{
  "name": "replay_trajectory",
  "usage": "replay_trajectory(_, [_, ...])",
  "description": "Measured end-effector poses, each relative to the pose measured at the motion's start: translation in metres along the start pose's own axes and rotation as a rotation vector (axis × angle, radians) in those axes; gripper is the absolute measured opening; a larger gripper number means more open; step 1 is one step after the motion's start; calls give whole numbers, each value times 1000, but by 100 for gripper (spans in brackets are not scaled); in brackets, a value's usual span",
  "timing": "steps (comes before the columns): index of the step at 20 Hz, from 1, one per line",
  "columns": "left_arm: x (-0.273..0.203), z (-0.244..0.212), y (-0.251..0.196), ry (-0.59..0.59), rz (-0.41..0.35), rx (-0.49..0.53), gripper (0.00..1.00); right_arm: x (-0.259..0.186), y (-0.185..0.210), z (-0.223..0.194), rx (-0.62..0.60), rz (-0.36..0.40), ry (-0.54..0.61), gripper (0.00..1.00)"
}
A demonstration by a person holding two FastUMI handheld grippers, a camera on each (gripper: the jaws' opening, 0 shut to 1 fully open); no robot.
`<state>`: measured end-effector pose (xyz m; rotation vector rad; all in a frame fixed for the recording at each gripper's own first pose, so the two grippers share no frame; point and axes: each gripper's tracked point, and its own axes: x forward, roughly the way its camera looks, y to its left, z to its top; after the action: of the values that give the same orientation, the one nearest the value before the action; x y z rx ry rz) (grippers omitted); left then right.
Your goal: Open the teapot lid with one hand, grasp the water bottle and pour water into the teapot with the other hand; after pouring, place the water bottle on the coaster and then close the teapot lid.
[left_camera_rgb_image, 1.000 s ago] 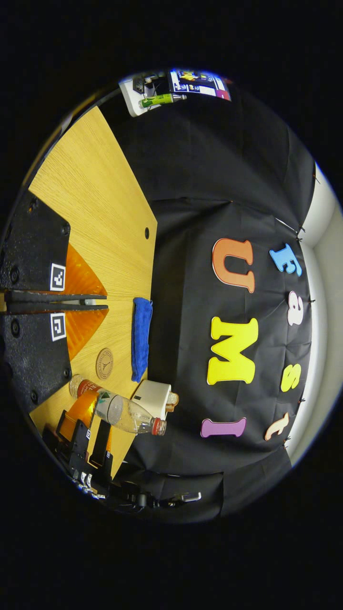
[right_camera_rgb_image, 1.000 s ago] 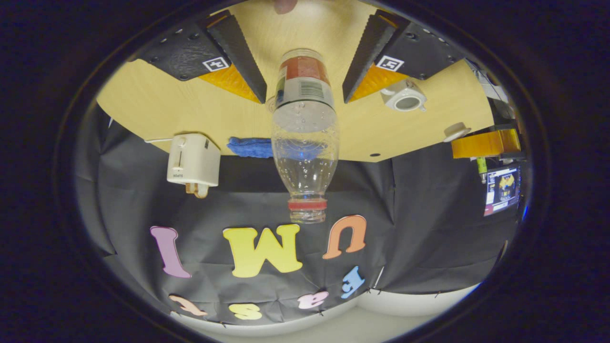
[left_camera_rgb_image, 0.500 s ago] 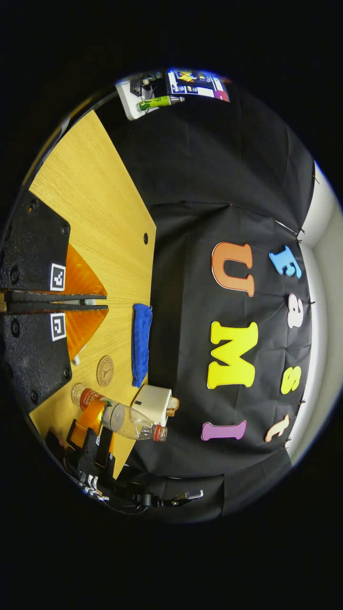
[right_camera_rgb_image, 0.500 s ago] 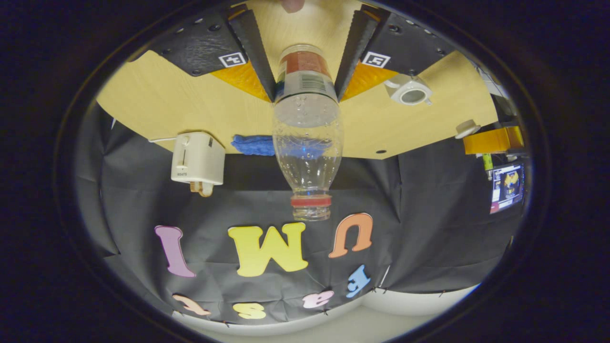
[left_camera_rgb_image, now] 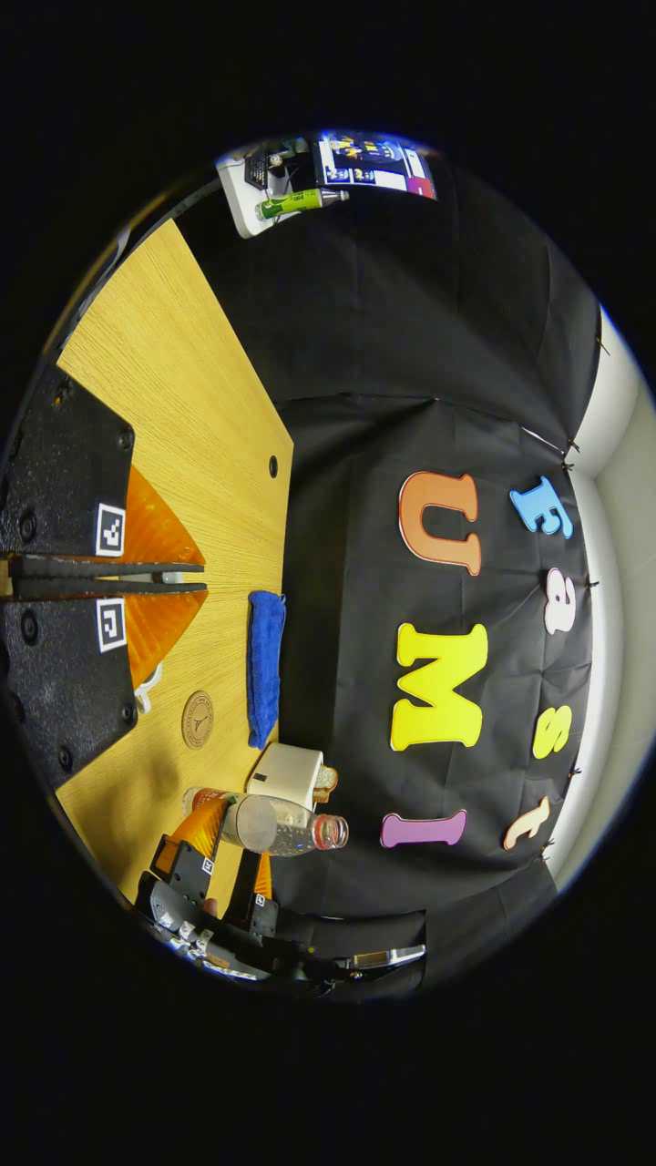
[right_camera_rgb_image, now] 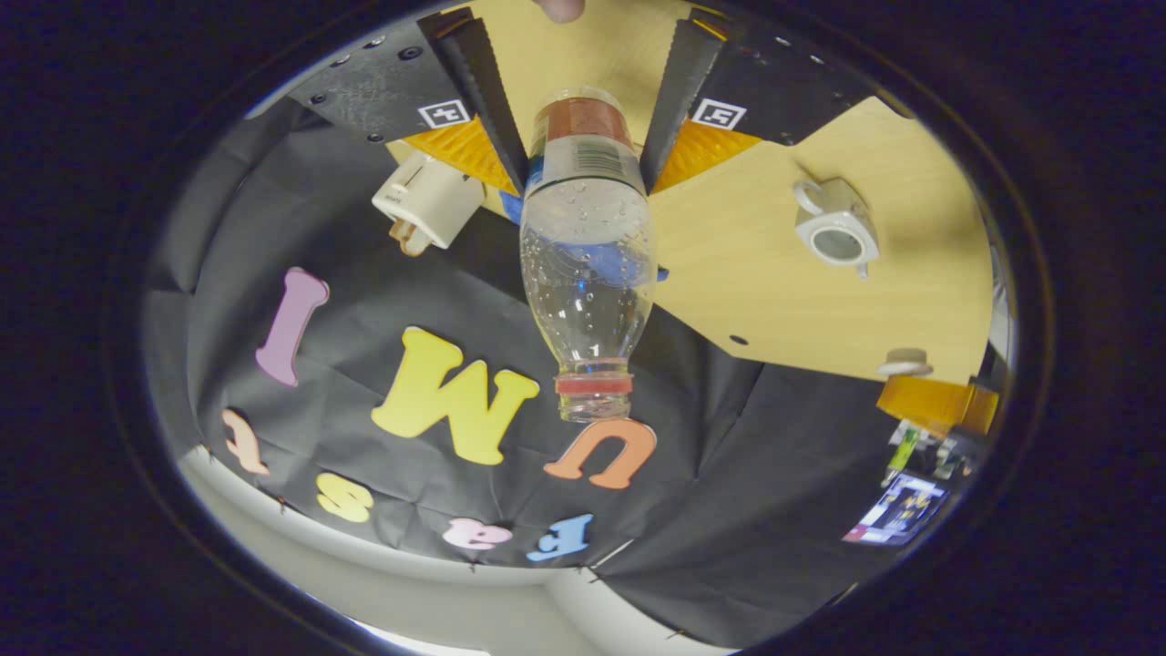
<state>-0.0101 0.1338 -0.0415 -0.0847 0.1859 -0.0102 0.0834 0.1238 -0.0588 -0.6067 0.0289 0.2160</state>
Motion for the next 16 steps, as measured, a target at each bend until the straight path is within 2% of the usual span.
replay_trajectory(4, [2, -2, 8, 4, 19, 0, 3, 10, 10, -5, -231, -2, 23, 70])
replay_trajectory(8, [5, -9, 23, 23, 52, 16, 3, 17, 37, -13, -352, 44, 31, 70])
replay_trajectory(11, [6, -13, 31, 34, 62, 2, 3, 24, 33, -11, -523, 8, 2, 70])
replay_trajectory(16, [7, -17, 47, 47, 89, -7, 3, 28, 42, -12, -748, -4, -45, 71])
